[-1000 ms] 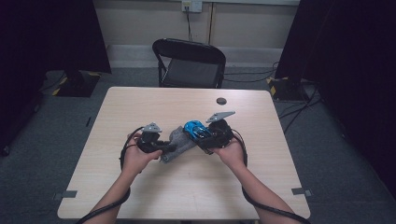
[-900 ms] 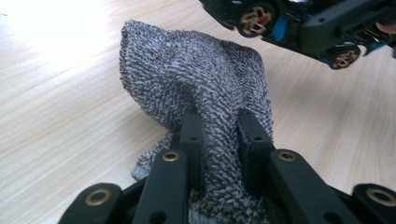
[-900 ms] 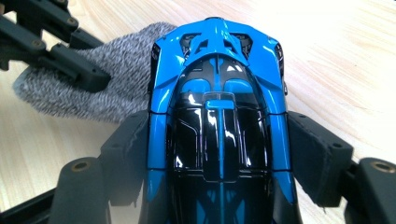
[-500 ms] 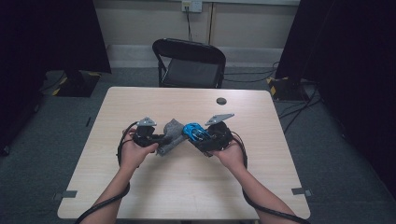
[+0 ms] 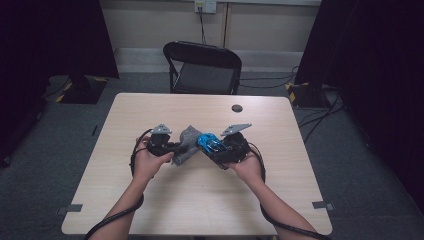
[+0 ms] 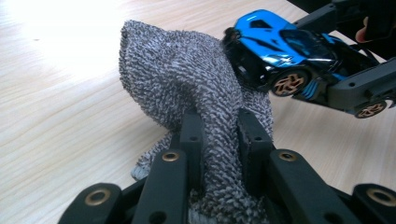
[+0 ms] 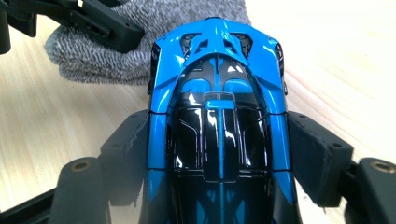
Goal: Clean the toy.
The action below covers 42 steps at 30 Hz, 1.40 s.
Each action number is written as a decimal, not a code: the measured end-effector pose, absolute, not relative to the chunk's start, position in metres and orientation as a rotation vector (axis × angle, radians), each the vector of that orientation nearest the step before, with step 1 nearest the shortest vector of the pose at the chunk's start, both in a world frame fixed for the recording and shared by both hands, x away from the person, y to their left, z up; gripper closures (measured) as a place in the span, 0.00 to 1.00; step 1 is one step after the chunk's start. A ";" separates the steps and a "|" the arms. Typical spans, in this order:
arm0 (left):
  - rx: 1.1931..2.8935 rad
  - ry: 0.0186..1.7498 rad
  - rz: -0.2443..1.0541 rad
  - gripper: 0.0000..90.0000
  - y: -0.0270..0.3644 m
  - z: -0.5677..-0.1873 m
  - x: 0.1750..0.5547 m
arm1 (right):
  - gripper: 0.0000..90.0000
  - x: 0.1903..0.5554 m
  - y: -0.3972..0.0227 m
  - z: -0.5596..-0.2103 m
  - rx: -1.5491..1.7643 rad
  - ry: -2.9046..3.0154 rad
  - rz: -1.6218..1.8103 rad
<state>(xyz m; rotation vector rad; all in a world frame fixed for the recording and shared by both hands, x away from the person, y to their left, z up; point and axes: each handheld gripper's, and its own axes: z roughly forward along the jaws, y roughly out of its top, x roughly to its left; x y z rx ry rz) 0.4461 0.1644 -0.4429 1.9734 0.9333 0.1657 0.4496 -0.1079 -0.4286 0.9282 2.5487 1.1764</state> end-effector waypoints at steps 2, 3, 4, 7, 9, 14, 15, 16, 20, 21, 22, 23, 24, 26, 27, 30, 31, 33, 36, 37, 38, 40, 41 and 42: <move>1.978 0.922 0.164 0.84 0.160 -0.442 0.446 | 0.31 0.450 -0.107 -0.429 0.930 2.554 1.174; 1.984 0.918 0.160 0.84 0.159 -0.442 0.446 | 0.31 0.449 -0.106 -0.429 0.929 2.552 1.173; 1.986 0.912 0.162 0.84 0.157 -0.442 0.446 | 0.31 0.450 -0.106 -0.429 0.933 2.556 1.178; 1.987 0.906 0.161 0.84 0.155 -0.441 0.446 | 0.31 0.450 -0.107 -0.428 0.932 2.553 1.172; 1.986 0.905 0.160 0.84 0.155 -0.441 0.446 | 0.31 0.450 -0.107 -0.428 0.935 2.551 1.174; 1.990 0.902 0.159 0.84 0.153 -0.443 0.446 | 0.31 0.450 -0.107 -0.427 0.932 2.553 1.175; 1.991 0.903 0.159 0.84 0.153 -0.443 0.446 | 0.31 0.450 -0.107 -0.427 0.928 2.552 1.174; 1.992 0.903 0.157 0.84 0.152 -0.444 0.446 | 0.31 0.450 -0.106 -0.427 0.928 2.553 1.173; 1.990 0.899 0.146 0.84 0.150 -0.445 0.446 | 0.31 0.450 -0.104 -0.425 0.917 2.556 1.175; 1.992 0.897 0.147 0.84 0.150 -0.445 0.446 | 0.31 0.449 -0.104 -0.425 0.917 2.555 1.174; 1.993 0.894 0.143 0.84 0.149 -0.446 0.447 | 0.31 0.450 -0.103 -0.424 0.916 2.556 1.177; 1.994 0.894 0.143 0.84 0.148 -0.446 0.446 | 0.31 0.450 -0.103 -0.424 0.917 2.555 1.180; 1.991 0.894 0.137 0.84 0.147 -0.447 0.446 | 0.31 0.450 -0.103 -0.424 0.916 2.551 1.179; 1.994 0.888 0.131 0.84 0.145 -0.448 0.446 | 0.31 0.450 -0.102 -0.423 0.921 2.552 1.184; 1.998 0.881 0.126 0.84 0.144 -0.448 0.445 | 0.31 0.450 -0.101 -0.423 0.918 2.550 1.185; 2.003 0.870 0.117 0.84 0.139 -0.450 0.444 | 0.31 0.451 -0.099 -0.422 0.919 2.551 1.184; 2.004 0.866 0.116 0.84 0.138 -0.450 0.443 | 0.31 0.451 -0.098 -0.422 0.920 2.551 1.185; 2.008 0.856 0.102 0.84 0.134 -0.452 0.442 | 0.31 0.453 -0.096 -0.421 0.918 2.549 1.188; 2.007 0.844 0.086 0.84 0.130 -0.453 0.440 | 0.31 0.454 -0.094 -0.422 0.927 2.549 1.195; 2.016 0.834 0.084 0.84 0.127 -0.453 0.439 | 0.31 0.454 -0.094 -0.422 0.930 2.548 1.193; 2.018 0.830 0.082 0.84 0.126 -0.454 0.438 | 0.31 0.455 -0.093 -0.422 0.928 2.548 1.193; 2.018 0.827 0.070 0.84 0.124 -0.455 0.436 | 0.31 0.456 -0.092 -0.422 0.930 2.544 1.194; 2.022 0.821 0.070 0.84 0.123 -0.455 0.436 | 0.31 0.456 -0.092 -0.422 0.931 2.542 1.196; 2.023 0.820 0.065 0.84 0.121 -0.456 0.435 | 0.31 0.456 -0.092 -0.423 0.935 2.541 1.198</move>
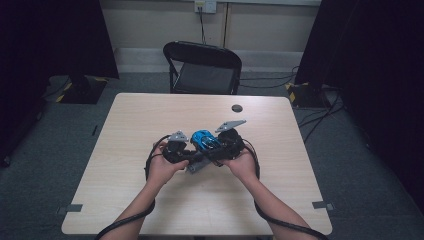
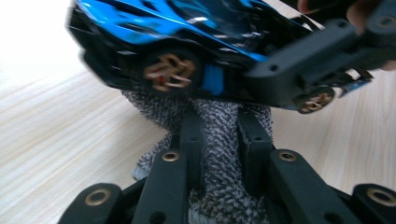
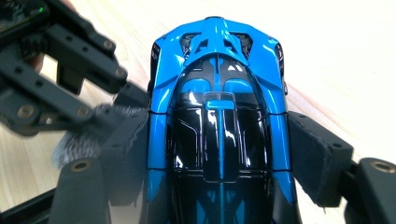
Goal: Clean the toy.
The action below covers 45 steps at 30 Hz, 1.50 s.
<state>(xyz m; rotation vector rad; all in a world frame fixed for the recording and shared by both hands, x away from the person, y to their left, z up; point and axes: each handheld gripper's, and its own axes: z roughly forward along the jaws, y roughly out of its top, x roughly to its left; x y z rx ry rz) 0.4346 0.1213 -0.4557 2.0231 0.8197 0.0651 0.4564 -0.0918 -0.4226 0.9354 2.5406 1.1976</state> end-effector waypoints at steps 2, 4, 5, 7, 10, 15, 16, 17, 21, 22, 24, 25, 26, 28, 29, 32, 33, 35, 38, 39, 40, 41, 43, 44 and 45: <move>2.029 0.810 0.057 0.84 0.118 -0.457 0.433 | 0.31 0.458 -0.092 -0.423 0.944 2.539 1.199; 2.033 0.802 0.043 0.84 0.114 -0.458 0.431 | 0.31 0.459 -0.092 -0.424 0.950 2.535 1.199; 2.034 0.797 0.039 0.84 0.113 -0.459 0.430 | 0.31 0.460 -0.092 -0.424 0.955 2.534 1.203; 2.038 0.787 0.024 0.84 0.109 -0.460 0.428 | 0.31 0.461 -0.091 -0.424 0.959 2.536 1.207; 2.037 0.772 0.002 0.84 0.104 -0.462 0.425 | 0.31 0.462 -0.091 -0.424 0.963 2.536 1.208; 2.042 0.756 -0.013 0.84 0.098 -0.465 0.420 | 0.31 0.463 -0.090 -0.424 0.969 2.531 1.210; 2.042 0.753 -0.013 0.84 0.097 -0.466 0.419 | 0.31 0.463 -0.090 -0.425 0.969 2.534 1.211; 2.040 0.753 -0.021 0.84 0.097 -0.467 0.419 | 0.31 0.464 -0.090 -0.425 0.968 2.536 1.215; 2.047 0.738 -0.035 0.84 0.092 -0.469 0.415 | 0.31 0.464 -0.091 -0.425 0.974 2.539 1.212; 2.052 0.732 -0.040 0.84 0.091 -0.470 0.414 | 0.31 0.464 -0.091 -0.425 0.976 2.538 1.212; 2.061 0.713 -0.054 0.84 0.086 -0.471 0.411 | 0.31 0.465 -0.091 -0.425 0.983 2.535 1.216; 2.064 0.702 -0.061 0.84 0.084 -0.471 0.409 | 0.31 0.465 -0.091 -0.424 0.984 2.533 1.217; 2.064 0.694 -0.067 0.84 0.082 -0.471 0.407 | 0.31 0.466 -0.091 -0.424 0.984 2.531 1.219; 2.079 0.673 -0.072 0.84 0.078 -0.471 0.404 | 0.31 0.466 -0.091 -0.423 0.992 2.528 1.217; 2.087 0.662 -0.075 0.84 0.076 -0.471 0.402 | 0.31 0.467 -0.092 -0.423 0.992 2.529 1.216; 2.107 0.646 -0.056 0.84 0.074 -0.471 0.399 | 0.31 0.468 -0.095 -0.423 0.994 2.522 1.220; 2.111 0.644 -0.055 0.83 0.075 -0.471 0.399 | 0.31 0.468 -0.096 -0.423 1.002 2.517 1.223; 2.114 0.648 -0.049 0.83 0.077 -0.471 0.399 | 0.31 0.468 -0.098 -0.423 1.003 2.514 1.217; 2.125 0.651 -0.042 0.83 0.081 -0.471 0.398 | 0.31 0.467 -0.102 -0.423 1.011 2.509 1.215; 2.128 0.650 -0.038 0.83 0.083 -0.471 0.398 | 0.31 0.468 -0.103 -0.423 1.015 2.502 1.215; 2.134 0.652 -0.028 0.83 0.086 -0.471 0.397 | 0.31 0.468 -0.105 -0.423 1.016 2.500 1.214; 2.133 0.655 -0.026 0.83 0.088 -0.471 0.397 | 0.31 0.468 -0.107 -0.423 1.019 2.503 1.216; 2.133 0.660 -0.020 0.83 0.093 -0.470 0.397 | 0.31 0.468 -0.111 -0.423 1.027 2.495 1.209; 2.136 0.664 -0.014 0.83 0.097 -0.470 0.397 | 0.31 0.469 -0.113 -0.423 1.030 2.493 1.209; 2.136 0.667 -0.009 0.83 0.100 -0.470 0.397 | 0.31 0.468 -0.116 -0.424 1.035 2.490 1.200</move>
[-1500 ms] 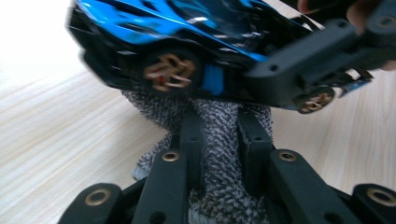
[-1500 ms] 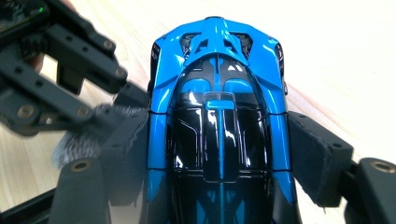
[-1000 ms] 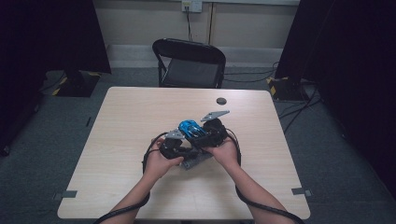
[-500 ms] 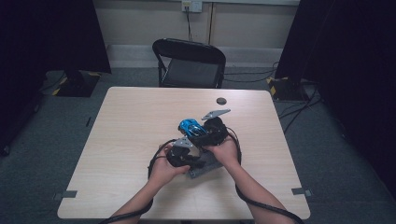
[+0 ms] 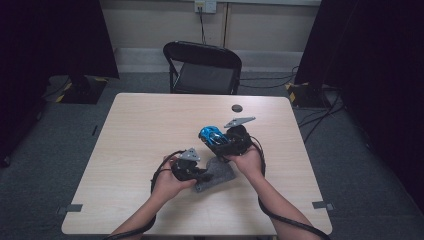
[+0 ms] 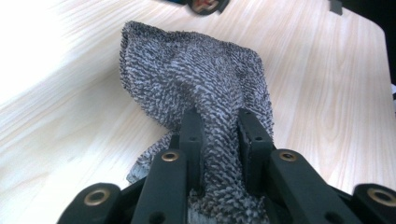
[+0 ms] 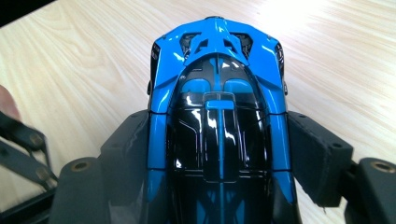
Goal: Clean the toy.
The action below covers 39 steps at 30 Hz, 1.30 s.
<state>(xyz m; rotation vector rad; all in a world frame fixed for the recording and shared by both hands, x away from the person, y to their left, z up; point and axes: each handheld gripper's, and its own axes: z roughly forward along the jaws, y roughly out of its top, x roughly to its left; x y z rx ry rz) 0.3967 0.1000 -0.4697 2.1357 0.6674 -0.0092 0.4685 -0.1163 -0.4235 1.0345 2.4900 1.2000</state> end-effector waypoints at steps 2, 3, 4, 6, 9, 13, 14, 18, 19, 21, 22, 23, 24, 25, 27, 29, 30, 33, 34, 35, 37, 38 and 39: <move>2.133 0.681 0.003 0.83 0.108 -0.469 0.398 | 0.31 0.469 -0.121 -0.425 1.045 2.486 1.197; 2.129 0.696 0.013 0.83 0.113 -0.468 0.398 | 0.31 0.469 -0.123 -0.425 1.051 2.482 1.195; 2.128 0.700 0.022 0.83 0.117 -0.468 0.399 | 0.31 0.469 -0.126 -0.426 1.059 2.480 1.196; 2.120 0.723 0.038 0.83 0.127 -0.466 0.400 | 0.31 0.470 -0.131 -0.427 1.071 2.475 1.188; 2.106 0.749 0.056 0.83 0.138 -0.464 0.402 | 0.31 0.470 -0.136 -0.429 1.083 2.470 1.175; 2.094 0.783 0.096 0.83 0.155 -0.459 0.406 | 0.31 0.470 -0.145 -0.432 1.104 2.463 1.166; 2.091 0.790 0.105 0.83 0.158 -0.459 0.406 | 0.31 0.470 -0.148 -0.432 1.106 2.460 1.154; 2.078 0.823 0.138 0.83 0.170 -0.458 0.410 | 0.31 0.470 -0.156 -0.436 1.124 2.451 1.148; 2.073 0.833 0.137 0.83 0.173 -0.458 0.410 | 0.31 0.470 -0.158 -0.436 1.135 2.445 1.146; 2.070 0.843 0.153 0.83 0.179 -0.457 0.412 | 0.31 0.470 -0.163 -0.438 1.147 2.443 1.142; 2.061 0.856 0.156 0.83 0.181 -0.458 0.413 | 0.31 0.470 -0.165 -0.439 1.149 2.438 1.140; 2.058 0.861 0.158 0.83 0.184 -0.458 0.413 | 0.31 0.470 -0.167 -0.440 1.158 2.437 1.135; 2.055 0.868 0.167 0.83 0.186 -0.458 0.414 | 0.31 0.470 -0.170 -0.441 1.163 2.434 1.130; 2.053 0.878 0.169 0.83 0.189 -0.458 0.415 | 0.31 0.471 -0.172 -0.442 1.166 2.432 1.127; 2.049 0.885 0.178 0.83 0.192 -0.458 0.415 | 0.31 0.471 -0.176 -0.443 1.178 2.427 1.118; 2.052 0.895 0.186 0.83 0.195 -0.459 0.416 | 0.31 0.471 -0.181 -0.445 1.190 2.420 1.116; 2.053 0.899 0.188 0.83 0.196 -0.459 0.417 | 0.31 0.471 -0.183 -0.445 1.194 2.419 1.116; 2.074 0.900 0.195 0.83 0.198 -0.462 0.418 | 0.31 0.470 -0.190 -0.448 1.208 2.409 1.109; 2.077 0.902 0.193 0.83 0.198 -0.464 0.418 | 0.31 0.470 -0.191 -0.449 1.216 2.401 1.114; 2.080 0.903 0.193 0.83 0.198 -0.465 0.419 | 0.31 0.470 -0.194 -0.450 1.227 2.395 1.115; 2.080 0.909 0.196 0.83 0.199 -0.466 0.420 | 0.31 0.470 -0.200 -0.452 1.245 2.387 1.100; 2.080 0.908 0.200 0.83 0.199 -0.466 0.421 | 0.31 0.470 -0.203 -0.454 1.253 2.383 1.094; 2.078 0.908 0.204 0.83 0.200 -0.466 0.421 | 0.31 0.470 -0.205 -0.454 1.261 2.380 1.089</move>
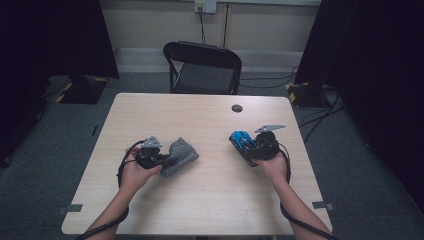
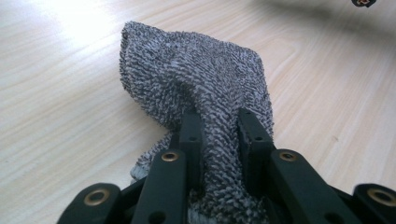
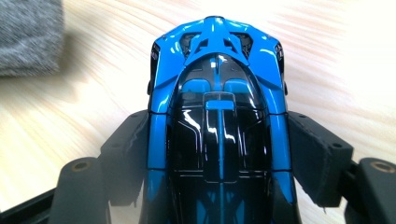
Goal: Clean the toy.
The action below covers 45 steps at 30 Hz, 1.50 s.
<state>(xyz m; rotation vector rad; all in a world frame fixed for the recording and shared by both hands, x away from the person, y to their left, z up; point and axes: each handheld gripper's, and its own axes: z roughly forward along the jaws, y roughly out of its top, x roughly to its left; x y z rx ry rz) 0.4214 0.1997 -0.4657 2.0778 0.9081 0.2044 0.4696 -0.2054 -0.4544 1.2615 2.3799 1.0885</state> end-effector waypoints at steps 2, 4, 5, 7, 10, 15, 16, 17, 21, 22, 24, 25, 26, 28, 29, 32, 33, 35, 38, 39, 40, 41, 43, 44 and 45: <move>2.073 0.914 0.217 0.83 0.201 -0.465 0.423 | 0.31 0.469 -0.211 -0.456 1.275 2.374 1.075; 2.074 0.923 0.233 0.83 0.203 -0.465 0.424 | 0.31 0.469 -0.216 -0.457 1.286 2.367 1.065; 2.075 0.925 0.243 0.83 0.204 -0.465 0.425 | 0.31 0.469 -0.218 -0.458 1.289 2.363 1.062; 2.072 0.940 0.253 0.83 0.206 -0.467 0.426 | 0.31 0.469 -0.223 -0.460 1.298 2.359 1.052; 2.068 0.959 0.256 0.83 0.209 -0.470 0.428 | 0.31 0.468 -0.228 -0.464 1.316 2.351 1.039; 2.068 0.973 0.277 0.83 0.212 -0.470 0.434 | 0.31 0.468 -0.235 -0.466 1.328 2.339 1.024; 2.067 0.974 0.286 0.83 0.212 -0.470 0.435 | 0.31 0.469 -0.236 -0.467 1.330 2.337 1.019; 2.063 0.982 0.288 0.83 0.212 -0.471 0.436 | 0.31 0.470 -0.237 -0.467 1.332 2.335 1.014; 2.069 0.985 0.301 0.82 0.212 -0.476 0.436 | 0.31 0.471 -0.239 -0.470 1.336 2.335 0.995; 2.069 0.986 0.299 0.82 0.212 -0.477 0.436 | 0.31 0.471 -0.239 -0.471 1.340 2.334 0.995; 2.072 0.988 0.297 0.82 0.212 -0.478 0.436 | 0.31 0.471 -0.241 -0.474 1.352 2.329 1.009; 2.072 0.987 0.299 0.82 0.213 -0.479 0.437 | 0.31 0.472 -0.241 -0.475 1.357 2.327 1.009; 2.072 0.987 0.301 0.82 0.213 -0.479 0.437 | 0.31 0.472 -0.242 -0.476 1.358 2.322 1.004; 2.072 0.991 0.306 0.82 0.213 -0.479 0.438 | 0.31 0.472 -0.244 -0.478 1.365 2.319 1.000; 2.077 0.990 0.309 0.82 0.213 -0.479 0.439 | 0.31 0.472 -0.245 -0.479 1.372 2.320 0.999; 2.084 0.979 0.315 0.82 0.212 -0.479 0.440 | 0.31 0.473 -0.246 -0.482 1.367 2.324 0.973; 2.085 0.980 0.317 0.82 0.211 -0.480 0.440 | 0.31 0.473 -0.246 -0.483 1.369 2.322 0.969; 2.079 0.984 0.314 0.82 0.211 -0.480 0.441 | 0.31 0.473 -0.246 -0.484 1.367 2.323 0.967; 2.075 0.990 0.311 0.81 0.212 -0.481 0.442 | 0.31 0.472 -0.246 -0.485 1.367 2.313 0.966; 2.075 0.991 0.313 0.81 0.212 -0.482 0.442 | 0.31 0.472 -0.246 -0.485 1.365 2.316 0.961; 2.075 0.992 0.313 0.81 0.212 -0.482 0.443 | 0.31 0.472 -0.245 -0.485 1.363 2.316 0.948; 2.075 0.993 0.312 0.81 0.212 -0.482 0.443 | 0.31 0.472 -0.245 -0.486 1.359 2.318 0.942; 2.074 0.992 0.315 0.81 0.211 -0.483 0.444 | 0.31 0.472 -0.244 -0.487 1.353 2.321 0.932; 2.076 0.991 0.317 0.81 0.211 -0.483 0.444 | 0.31 0.472 -0.244 -0.487 1.351 2.321 0.927; 2.076 0.991 0.317 0.80 0.211 -0.483 0.444 | 0.31 0.472 -0.243 -0.488 1.344 2.321 0.918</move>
